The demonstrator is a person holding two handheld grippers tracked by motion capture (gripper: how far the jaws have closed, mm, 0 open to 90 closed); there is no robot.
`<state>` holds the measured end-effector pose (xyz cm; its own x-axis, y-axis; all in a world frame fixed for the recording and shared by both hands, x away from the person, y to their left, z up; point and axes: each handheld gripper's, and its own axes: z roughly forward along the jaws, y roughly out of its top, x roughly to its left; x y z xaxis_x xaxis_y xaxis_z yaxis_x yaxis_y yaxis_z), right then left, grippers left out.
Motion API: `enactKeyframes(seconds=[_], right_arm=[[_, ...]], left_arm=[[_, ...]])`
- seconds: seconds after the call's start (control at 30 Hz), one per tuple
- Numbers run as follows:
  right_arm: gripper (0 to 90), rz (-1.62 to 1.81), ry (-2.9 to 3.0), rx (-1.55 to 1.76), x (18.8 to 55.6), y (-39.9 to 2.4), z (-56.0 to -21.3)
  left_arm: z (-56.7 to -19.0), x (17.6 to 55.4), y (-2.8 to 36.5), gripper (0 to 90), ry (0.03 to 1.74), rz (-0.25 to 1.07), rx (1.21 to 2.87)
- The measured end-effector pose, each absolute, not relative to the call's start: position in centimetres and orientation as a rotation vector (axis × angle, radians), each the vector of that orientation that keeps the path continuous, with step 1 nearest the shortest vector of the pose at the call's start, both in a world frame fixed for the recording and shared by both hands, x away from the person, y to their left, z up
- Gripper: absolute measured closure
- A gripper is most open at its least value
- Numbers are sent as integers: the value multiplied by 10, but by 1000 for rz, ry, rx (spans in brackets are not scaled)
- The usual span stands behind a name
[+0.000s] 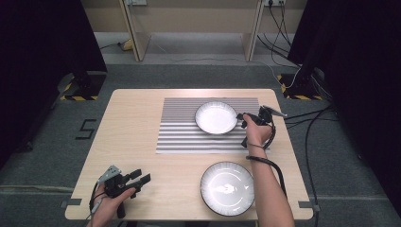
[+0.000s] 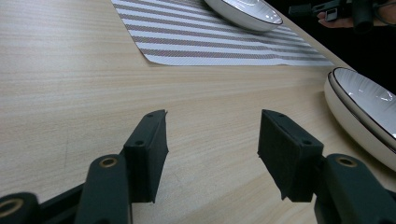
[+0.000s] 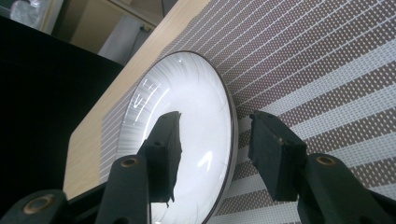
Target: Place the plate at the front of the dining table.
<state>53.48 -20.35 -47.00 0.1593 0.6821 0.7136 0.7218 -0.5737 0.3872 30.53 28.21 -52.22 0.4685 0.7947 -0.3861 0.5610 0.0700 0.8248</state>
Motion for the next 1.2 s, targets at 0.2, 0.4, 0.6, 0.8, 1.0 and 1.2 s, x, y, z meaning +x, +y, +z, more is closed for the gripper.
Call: enactKeyframes(seconds=[0.2,0.4,0.6,0.8,1.0,1.2], right_arm=[[530,-1418,-1443,-2350,526,-206,-469],[530,-1425,-1451,-2333,517,-208,-468],[523,-1440,-1462,-2328,508,-212,-464],[518,-1441,-1470,-2330,500,-216,-464],[515,-1445,-1478,-2319,493,-220,-463],[515,-1454,-1475,-2325,487,-225,-462]], left_arm=[[-523,305,282,418,1205,262,1604],[-523,305,282,418,1206,262,1605],[-523,305,281,418,1207,262,1605],[-523,305,281,417,1207,263,1607],[-523,305,281,416,1208,264,1607],[-523,304,281,416,1207,264,1607]])
